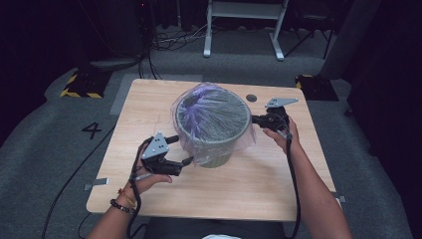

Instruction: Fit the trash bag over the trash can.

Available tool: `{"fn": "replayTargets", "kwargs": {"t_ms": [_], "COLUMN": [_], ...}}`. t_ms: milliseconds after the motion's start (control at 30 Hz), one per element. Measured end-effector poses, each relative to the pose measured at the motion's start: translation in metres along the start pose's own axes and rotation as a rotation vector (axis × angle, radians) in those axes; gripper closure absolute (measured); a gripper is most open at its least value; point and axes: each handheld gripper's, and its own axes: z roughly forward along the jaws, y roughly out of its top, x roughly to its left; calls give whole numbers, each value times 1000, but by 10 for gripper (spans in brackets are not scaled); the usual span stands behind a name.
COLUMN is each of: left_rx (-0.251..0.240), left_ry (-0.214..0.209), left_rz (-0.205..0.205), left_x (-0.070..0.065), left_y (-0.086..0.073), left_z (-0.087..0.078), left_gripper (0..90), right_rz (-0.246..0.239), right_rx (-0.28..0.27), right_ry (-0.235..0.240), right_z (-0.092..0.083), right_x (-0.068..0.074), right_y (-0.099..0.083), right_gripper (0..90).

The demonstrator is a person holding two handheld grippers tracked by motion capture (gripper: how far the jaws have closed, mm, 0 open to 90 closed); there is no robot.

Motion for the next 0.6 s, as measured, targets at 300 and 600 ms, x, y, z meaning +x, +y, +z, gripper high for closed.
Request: {"fn": "replayTargets", "kwargs": {"t_ms": [300,600], "left_rx": [13,49], "left_ry": [161,132], "left_rz": [60,100], "left_x": [-19,-10], "left_y": [5,3], "left_z": [15,10], "left_gripper": [407,900], "right_rz": [-17,-22], "right_rx": [-11,-25], "right_ry": [14,18], "right_z": [-4,-8], "right_x": [6,9], "right_y": [-2,-4], "right_gripper": [900,900]}}
